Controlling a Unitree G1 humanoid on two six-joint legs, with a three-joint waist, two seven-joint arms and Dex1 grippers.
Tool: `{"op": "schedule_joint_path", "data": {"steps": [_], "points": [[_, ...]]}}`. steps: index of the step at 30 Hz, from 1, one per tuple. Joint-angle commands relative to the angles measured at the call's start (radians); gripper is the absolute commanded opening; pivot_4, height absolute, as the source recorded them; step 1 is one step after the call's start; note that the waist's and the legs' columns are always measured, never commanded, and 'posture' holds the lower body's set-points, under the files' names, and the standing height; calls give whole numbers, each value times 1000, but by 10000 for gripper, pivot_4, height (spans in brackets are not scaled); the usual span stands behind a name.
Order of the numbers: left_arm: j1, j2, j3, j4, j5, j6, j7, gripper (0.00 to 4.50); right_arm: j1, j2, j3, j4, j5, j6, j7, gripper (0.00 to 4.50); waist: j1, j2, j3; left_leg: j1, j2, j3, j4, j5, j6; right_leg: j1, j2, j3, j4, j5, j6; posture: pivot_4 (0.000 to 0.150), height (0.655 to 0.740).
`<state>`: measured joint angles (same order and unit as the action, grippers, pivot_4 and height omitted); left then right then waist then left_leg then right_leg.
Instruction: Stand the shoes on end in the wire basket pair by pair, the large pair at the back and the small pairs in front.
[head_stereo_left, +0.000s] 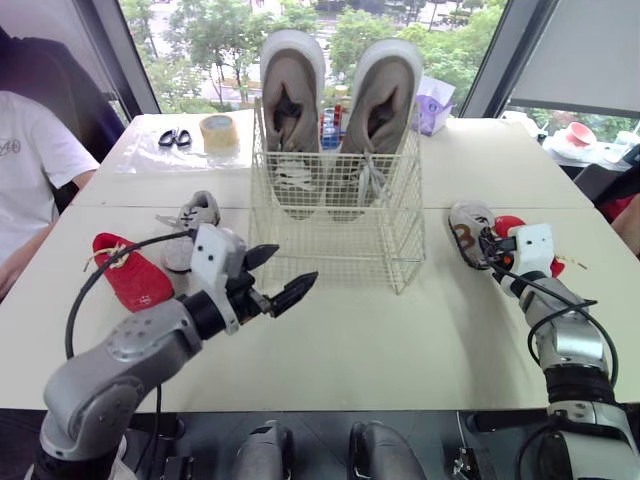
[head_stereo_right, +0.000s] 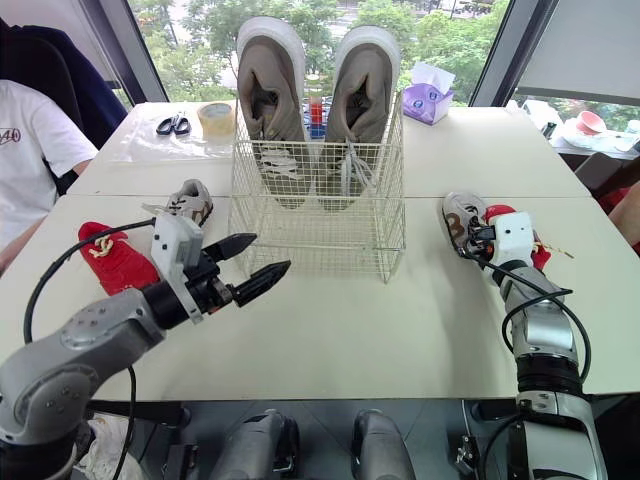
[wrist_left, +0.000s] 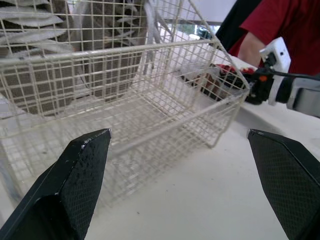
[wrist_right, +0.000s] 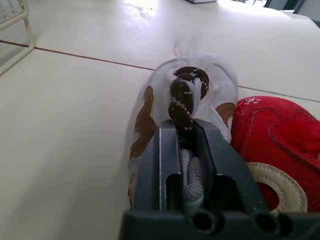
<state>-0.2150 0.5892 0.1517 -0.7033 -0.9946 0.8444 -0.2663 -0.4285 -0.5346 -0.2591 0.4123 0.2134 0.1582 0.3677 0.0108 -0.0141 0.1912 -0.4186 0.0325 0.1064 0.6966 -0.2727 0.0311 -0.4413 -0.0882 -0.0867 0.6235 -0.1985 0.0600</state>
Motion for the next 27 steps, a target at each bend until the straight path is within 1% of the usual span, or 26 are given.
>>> {"op": "schedule_joint_path", "data": {"steps": [1, 3, 4, 5, 8, 10, 12, 13, 15, 17, 19, 23, 25, 27], "points": [[-38, 17, 72, 19, -149, 14, -33, 45000, -22, 9, -29, -39, 8, -36, -27, 47, -2, 0, 0, 0, 0, 0, 0, 0, 0, 0, 0, 0, -1, 0, 0, 1500, 7400], [-79, 49, 146, 84, -354, 28, -36, 45000, -70, -1, -75, -134, 35, -70, -61, 47, -3, 2, 1, 0, 0, 0, -1, 0, 0, 0, 0, 0, -1, 0, 1, 1500, 7400], [-102, 68, 179, 121, -441, 30, -31, 45000, -102, -11, -96, -191, 53, -68, -77, 47, -3, 4, 2, -2, 0, 0, -1, 0, 0, -1, 0, 0, -1, 0, 1, 1500, 7400], [-116, 84, 199, 149, -498, 31, -27, 45000, -123, -16, -108, -229, 64, -63, -88, 47, -4, 6, 4, -4, 0, 0, 0, 0, 0, -4, -1, 0, -1, 1, 1, 1500, 7400], [-173, 113, 228, 242, -567, 20, 5, 45000, -201, -49, -129, -312, 84, -38, -102, 47, -6, 8, 4, -5, 0, 0, 0, 0, -1, -5, -1, 0, 0, 2, 4, 1500, 7400], [-228, 127, 248, 318, -630, 17, 2, 45000, -302, -88, -140, -362, 111, -15, -96, 47, -6, 8, 4, -5, 0, 0, 0, 0, -1, -5, 0, 0, 0, 2, 4, 1500, 7400], [-291, 140, 257, 384, -667, 17, -1, 45000, -400, -130, -125, -387, 121, -11, -66, 47, -2, 8, 4, -5, 0, 0, -1, 0, -1, -5, 0, 0, 0, 2, 4, 1500, 7400], [-311, 144, 258, 406, -673, 19, -1, 45000, -425, -139, -118, -391, 122, -9, -57, 47, -1, 8, 4, -5, 0, 0, -1, 0, -1, -5, 0, 0, -1, 2, 4, 1500, 7400], [-405, 150, 265, 501, -694, 13, 5, 45000, -545, -175, -75, -401, 139, -15, 15, 47, -1, 8, 4, -4, 0, 0, -1, 0, 0, -3, 0, -1, -3, 2, 4, 1500, 7400], [-532, 155, 277, 632, -703, 1, -8, 45000, -691, -203, -21, -405, 160, -32, 113, 47, -2, 8, 5, -5, -1, 0, -1, 0, 0, -3, 0, -1, -4, 2, 4, 1500, 7400], [-654, 164, 278, 757, -682, 1, -45, 45000, -777, -215, 47, -400, 147, -74, 222, 47, -3, 8, 5, -7, -1, 1, -1, 0, 0, -4, 1, -1, -5, 3, 3, 1500, 7400], [-829, 187, 244, 915, -574, 23, -173, 45000, -823, -218, 162, -362, 94, -202, 408, 47, -8, 4, 3, -6, -1, 1, -3, 0, 0, -3, 4, -1, -8, 2, 5, 1500, 7400], [-904, 194, 207, 970, -498, 35, -263, 45000, -842, -202, 198, -355, 97, -250, 478, 47, -9, 3, 3, -5, -1, 2, -5, 3, -6, -3, 3, -1, -10, 3, 5, 1500, 7400], [-968, 198, 176, 1020, -431, 49, -348, 45000, -852, -182, 221, -360, 110, -273, 526, 47, -7, 3, 4, -6, -2, 4, -5, 4, -6, -3, 1, -1, -10, 3, 5, 1500, 7400]]}}
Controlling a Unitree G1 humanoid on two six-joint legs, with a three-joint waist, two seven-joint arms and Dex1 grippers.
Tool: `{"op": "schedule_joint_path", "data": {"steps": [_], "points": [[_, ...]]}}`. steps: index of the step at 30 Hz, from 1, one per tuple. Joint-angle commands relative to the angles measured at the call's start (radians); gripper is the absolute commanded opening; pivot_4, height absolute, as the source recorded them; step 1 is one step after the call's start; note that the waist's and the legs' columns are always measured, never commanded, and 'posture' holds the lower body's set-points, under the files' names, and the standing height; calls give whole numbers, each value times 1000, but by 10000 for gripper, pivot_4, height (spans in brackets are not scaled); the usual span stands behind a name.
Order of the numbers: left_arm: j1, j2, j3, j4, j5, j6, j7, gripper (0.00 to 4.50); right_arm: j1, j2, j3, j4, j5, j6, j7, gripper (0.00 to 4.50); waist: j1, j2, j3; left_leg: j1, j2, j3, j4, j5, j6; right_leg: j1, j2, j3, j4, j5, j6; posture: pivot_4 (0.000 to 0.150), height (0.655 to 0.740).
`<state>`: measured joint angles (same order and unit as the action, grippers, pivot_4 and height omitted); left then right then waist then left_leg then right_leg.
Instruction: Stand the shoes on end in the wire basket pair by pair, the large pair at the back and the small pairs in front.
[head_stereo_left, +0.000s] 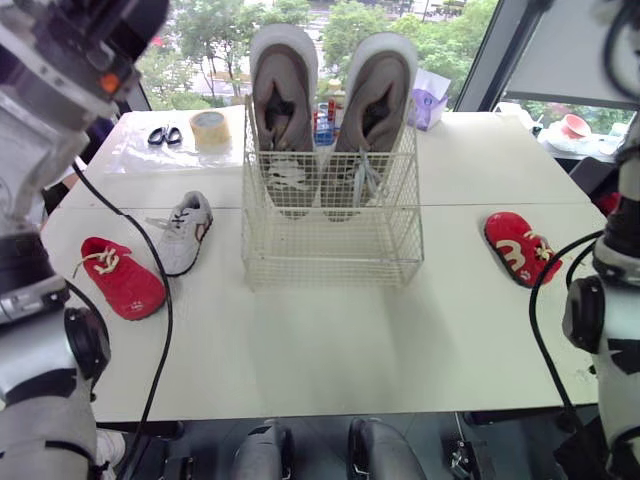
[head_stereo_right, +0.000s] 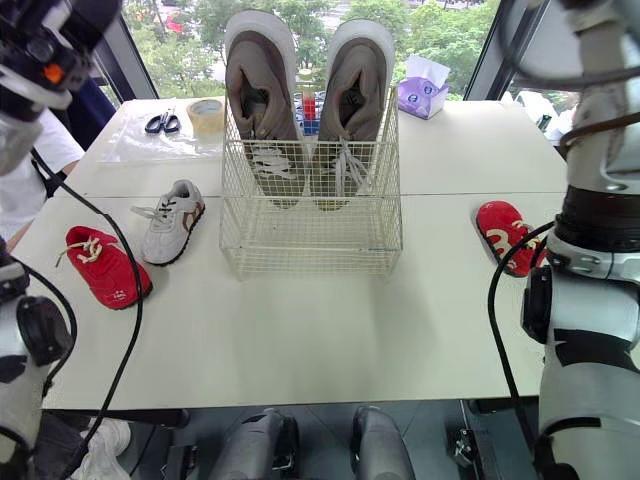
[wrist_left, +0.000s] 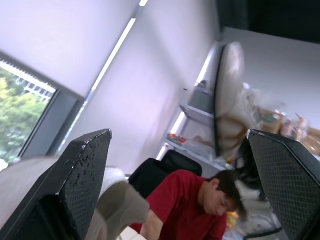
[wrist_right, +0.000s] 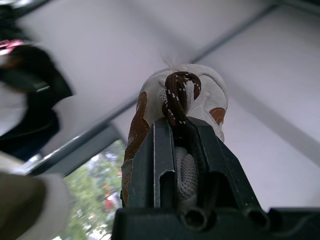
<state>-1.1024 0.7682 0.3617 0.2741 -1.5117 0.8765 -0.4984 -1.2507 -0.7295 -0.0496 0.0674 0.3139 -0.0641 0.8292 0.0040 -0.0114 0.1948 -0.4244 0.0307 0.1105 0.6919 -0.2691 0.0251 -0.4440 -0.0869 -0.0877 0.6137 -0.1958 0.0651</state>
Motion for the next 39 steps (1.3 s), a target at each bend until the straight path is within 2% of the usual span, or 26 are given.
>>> {"op": "schedule_joint_path", "data": {"steps": [1, 5, 11, 14, 20, 21, 23, 27, 30, 32, 35, 37, 39], "points": [[-118, 17, -47, 71, 115, 24, -155, 45000, -30, 22, 19, -19, 18, -59, 88, 47, 1, 0, 0, 0, 0, 0, 0, 0, 0, 0, 0, 0, 0, 0, 0, 1500, 7400], [-229, 6, -112, 132, 248, 35, -285, 45000, -21, 51, 46, -27, 14, -104, 151, 47, 2, -1, 1, -1, 0, 0, 0, 0, 0, -1, 0, -1, 0, 0, 0, 1500, 7400], [-293, -44, -167, 194, 384, 52, -417, 45000, -15, 78, 72, -21, -18, -166, 186, 47, -2, -1, 1, -1, 1, 0, 0, 0, 0, -1, 0, -1, 1, 0, 0, 1500, 7400], [-311, -56, -162, 242, 420, 73, -484, 36249, -10, 85, 77, -17, -31, -185, 203, 0, -5, -1, 1, -1, 1, 0, 0, 0, -1, -2, 0, -1, 1, 0, 0, 1500, 7400], [-322, -50, -103, 241, 421, 140, -531, 6704, 4, 77, 86, -10, -63, -217, 223, 0, -18, 0, 1, -1, 1, -2, -1, 0, -1, -3, -1, 0, 1, 0, 0, 1500, 7400], [-320, -44, -87, 230, 414, 154, -519, 3088, 8, 76, 86, -10, -65, -214, 223, 0, -18, 0, 1, -1, 1, -2, -1, 0, -1, -3, -1, 0, 2, 0, 0, 1500, 7400], [-319, -45, -46, 215, 398, 174, -471, 2755, 20, 72, 83, -14, -68, -196, 215, 0, -19, 0, 1, -1, 1, -2, -1, 0, -1, -3, -1, 0, 2, 0, 0, 1500, 7400], [-279, -81, 85, 164, 328, 176, -323, 2763, 77, 108, 2, -63, 42, 42, 69, 18125, -18, 0, 1, -1, 1, -2, -2, 0, -1, -3, -2, 0, 3, 0, 0, 1500, 7400], [-192, -168, 216, 51, 245, 125, -137, 2763, 134, 191, -143, -125, 237, 278, -160, 32602, -16, -1, 1, 0, 1, -3, -1, 1, -2, -3, -3, 0, 5, 0, 0, 1500, 7400], [-124, -262, 283, -57, 183, 65, -7, 2763, 173, 301, -232, -192, 441, 401, -341, 42963, -13, -1, 1, 0, 1, -4, -1, 1, -3, -2, -5, 0, 7, 0, 0, 1500, 7400], [-44, -420, 327, -221, 120, -56, 148, 2763, 210, 502, -311, -285, 789, 498, -591, 44253, -13, -1, 1, 0, 0, -6, -1, 2, -3, -1, -8, -2, 7, 0, 0, 1500, 7400], [13, -549, 323, -319, 80, -141, 233, 2763, 234, 646, -287, -305, 886, 496, -654, 44253, -15, -1, 1, 0, 0, -7, -1, 2, -3, -1, -9, -2, 7, 0, 0, 1500, 7400], [66, -649, 295, -384, 76, -205, 291, 2763, 251, 737, -248, -303, 910, 497, -672, 44253, -15, 0, 1, 0, 0, -6, -1, 2, -3, -1, -8, -3, 6, 1, 0, 1500, 7400]]}}
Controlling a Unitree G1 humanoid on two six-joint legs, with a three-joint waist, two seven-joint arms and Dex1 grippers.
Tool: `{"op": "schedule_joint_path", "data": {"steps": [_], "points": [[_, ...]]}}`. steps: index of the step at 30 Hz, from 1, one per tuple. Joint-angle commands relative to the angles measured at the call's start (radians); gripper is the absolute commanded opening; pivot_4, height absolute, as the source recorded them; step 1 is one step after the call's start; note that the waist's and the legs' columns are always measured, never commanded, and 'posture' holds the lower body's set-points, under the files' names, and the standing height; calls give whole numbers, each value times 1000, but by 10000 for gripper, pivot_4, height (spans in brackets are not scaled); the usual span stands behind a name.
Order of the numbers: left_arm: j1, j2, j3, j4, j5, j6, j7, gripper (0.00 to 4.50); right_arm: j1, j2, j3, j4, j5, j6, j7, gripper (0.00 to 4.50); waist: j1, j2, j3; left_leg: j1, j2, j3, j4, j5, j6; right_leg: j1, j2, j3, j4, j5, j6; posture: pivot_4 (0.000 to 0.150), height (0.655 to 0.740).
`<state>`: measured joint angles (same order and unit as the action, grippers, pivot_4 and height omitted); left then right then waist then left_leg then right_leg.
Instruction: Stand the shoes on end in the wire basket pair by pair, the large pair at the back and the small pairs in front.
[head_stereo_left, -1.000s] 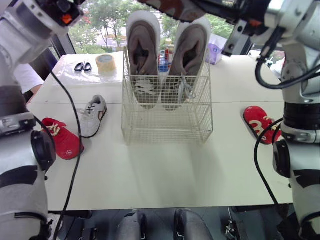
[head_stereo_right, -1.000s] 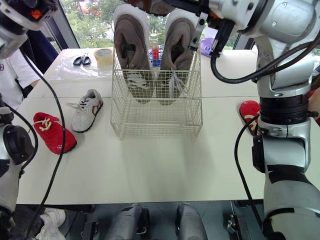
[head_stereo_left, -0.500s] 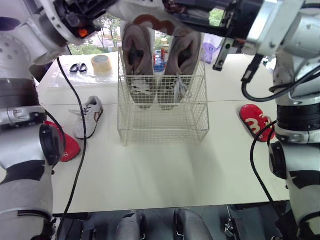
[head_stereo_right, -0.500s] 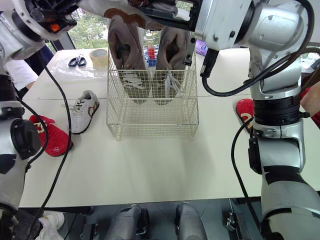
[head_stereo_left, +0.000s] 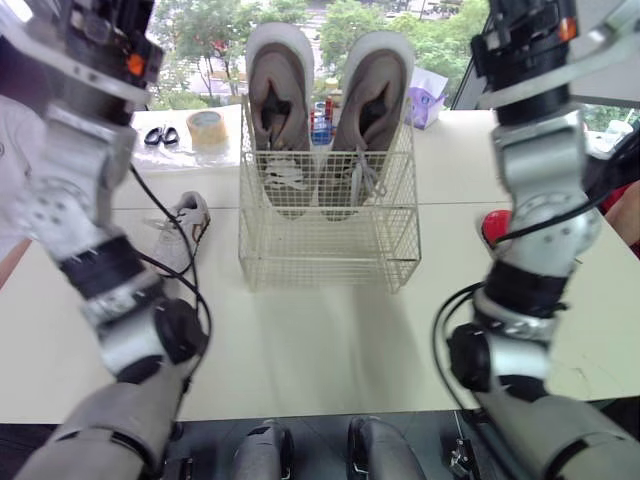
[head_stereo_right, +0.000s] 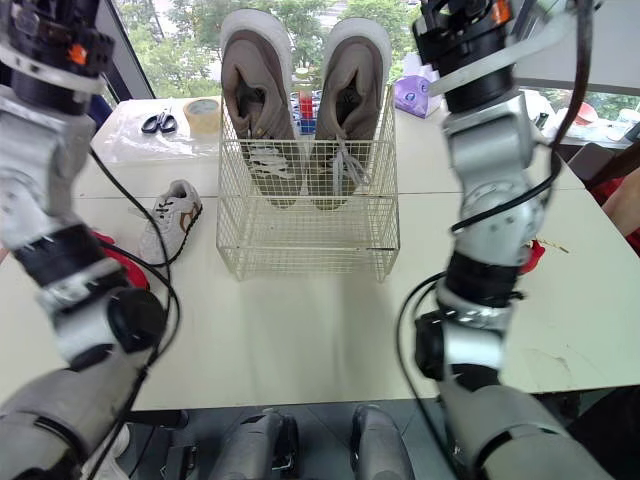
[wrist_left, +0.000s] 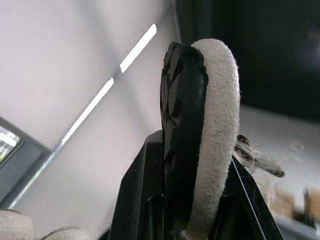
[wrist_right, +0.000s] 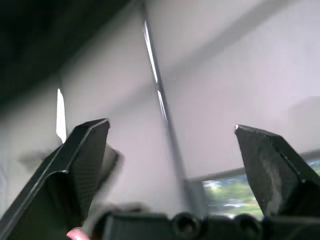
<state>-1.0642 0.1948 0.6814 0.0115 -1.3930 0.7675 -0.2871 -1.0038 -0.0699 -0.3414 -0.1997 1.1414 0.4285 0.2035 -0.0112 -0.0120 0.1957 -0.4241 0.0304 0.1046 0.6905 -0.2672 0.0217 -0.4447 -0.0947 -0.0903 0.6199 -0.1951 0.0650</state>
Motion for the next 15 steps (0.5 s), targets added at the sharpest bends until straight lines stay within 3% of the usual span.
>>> {"op": "schedule_joint_path", "data": {"steps": [1, 4, 7, 15], "points": [[51, -110, -49, -151, -28, -120, 94, 2763, 11, 103, 59, -36, 95, 14, -46, 44253, 0, 0, 0, 0, 0, 0, 0, 0, 0, 0, 1, 0, 0, 0, 0, 1500, 7400], [88, -216, -124, -222, -26, -187, 132, 2763, 11, 161, 121, -21, 65, 18, -55, 44253, 3, 0, 0, -1, 0, 0, 0, 0, 1, 0, 3, 0, -1, 0, 0, 1500, 7400], [113, -257, -182, -252, -29, -215, 152, 2763, 8, 179, 157, -20, 38, 16, -56, 44253, 3, 0, 0, -2, 0, 0, 0, -4, 8, 0, 5, 0, -4, 1, 1, 1500, 7400], [211, -238, -279, -285, -45, -220, 156, 2763, -26, 188, 164, 14, -52, -62, -55, 44253, 0, 0, 0, -1, 0, 0, 0, -5, 9, 1, 6, 0, -5, 1, 1, 1500, 7400]]}}
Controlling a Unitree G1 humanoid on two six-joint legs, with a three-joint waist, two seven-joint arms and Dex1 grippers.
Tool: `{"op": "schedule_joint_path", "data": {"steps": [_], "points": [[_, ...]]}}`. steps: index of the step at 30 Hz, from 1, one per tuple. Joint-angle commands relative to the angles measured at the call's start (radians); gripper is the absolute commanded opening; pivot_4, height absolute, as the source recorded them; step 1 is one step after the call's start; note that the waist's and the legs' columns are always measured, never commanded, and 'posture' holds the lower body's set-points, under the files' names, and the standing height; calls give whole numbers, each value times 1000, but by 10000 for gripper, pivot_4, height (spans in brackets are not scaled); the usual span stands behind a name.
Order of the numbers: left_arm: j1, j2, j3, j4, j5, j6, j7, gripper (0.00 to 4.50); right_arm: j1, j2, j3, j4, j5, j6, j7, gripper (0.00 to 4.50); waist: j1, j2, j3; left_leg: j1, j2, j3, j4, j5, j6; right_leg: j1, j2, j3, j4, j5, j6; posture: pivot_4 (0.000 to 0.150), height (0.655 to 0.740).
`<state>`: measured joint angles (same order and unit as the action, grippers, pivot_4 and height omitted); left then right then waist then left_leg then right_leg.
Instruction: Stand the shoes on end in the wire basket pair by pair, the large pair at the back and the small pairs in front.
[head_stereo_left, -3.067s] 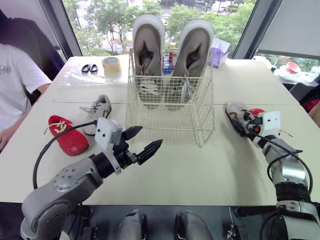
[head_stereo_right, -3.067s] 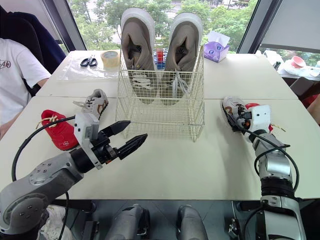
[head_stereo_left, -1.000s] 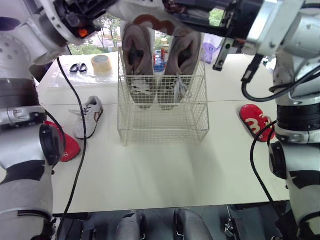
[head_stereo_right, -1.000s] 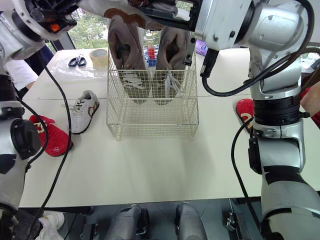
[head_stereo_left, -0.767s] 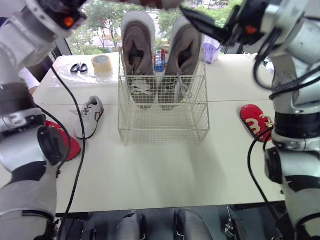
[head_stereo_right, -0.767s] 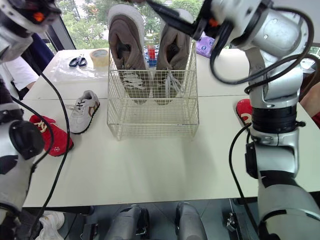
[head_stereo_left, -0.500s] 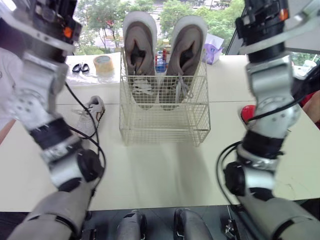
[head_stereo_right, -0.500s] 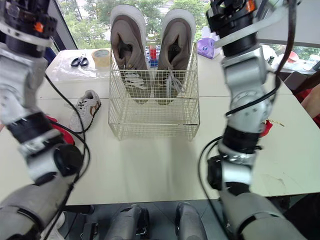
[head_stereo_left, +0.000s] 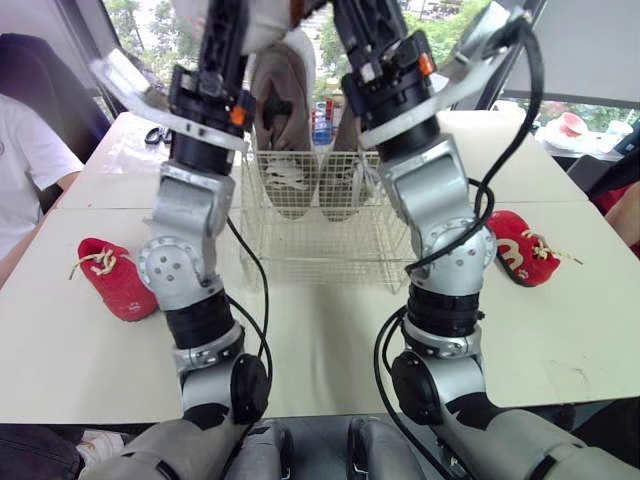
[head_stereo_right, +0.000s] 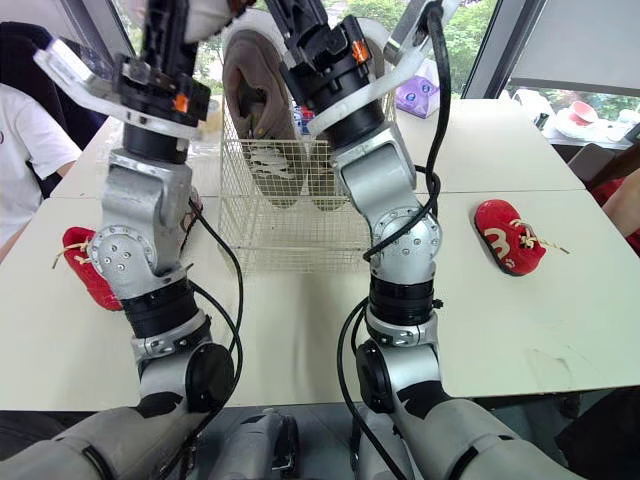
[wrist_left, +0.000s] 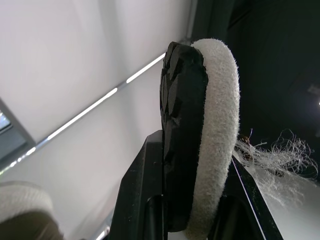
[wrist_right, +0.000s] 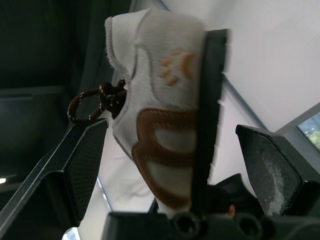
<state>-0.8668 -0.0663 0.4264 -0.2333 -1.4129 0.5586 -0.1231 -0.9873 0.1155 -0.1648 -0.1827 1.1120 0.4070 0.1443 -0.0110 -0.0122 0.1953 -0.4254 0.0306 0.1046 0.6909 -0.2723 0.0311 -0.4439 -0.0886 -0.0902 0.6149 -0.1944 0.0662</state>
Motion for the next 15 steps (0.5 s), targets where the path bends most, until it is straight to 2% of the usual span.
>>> {"op": "schedule_joint_path", "data": {"steps": [1, 8, 11, 15], "points": [[25, 32, -30, -40, -23, -11, -12, 2763, -49, 4, -17, -1, -17, -45, 6, 44253, -1, 0, 0, 0, 0, 0, 0, 0, 0, 0, 0, 0, 0, 0, 0, 1500, 7400], [71, 73, -51, -25, -29, -18, -21, 2763, -84, 5, -21, 15, -2, -46, 16, 44253, 0, 0, 0, 0, 1, 0, 0, 0, 0, 0, 1, 0, 0, 0, 0, 1500, 7400], [72, 81, -63, -22, -24, -21, -27, 2763, -89, 6, -13, 33, -14, -44, 21, 35984, 0, 0, 0, 0, 1, 0, 0, 0, 0, 0, 1, 0, 0, 0, 0, 1500, 7400], [81, 85, -88, -23, -1, -26, -28, 2763, -94, 8, -7, 44, -14, -38, 31, 17465, 0, 0, 0, 0, 1, 0, 0, 0, 0, 0, 1, 0, -1, 0, 0, 1500, 7400]]}}
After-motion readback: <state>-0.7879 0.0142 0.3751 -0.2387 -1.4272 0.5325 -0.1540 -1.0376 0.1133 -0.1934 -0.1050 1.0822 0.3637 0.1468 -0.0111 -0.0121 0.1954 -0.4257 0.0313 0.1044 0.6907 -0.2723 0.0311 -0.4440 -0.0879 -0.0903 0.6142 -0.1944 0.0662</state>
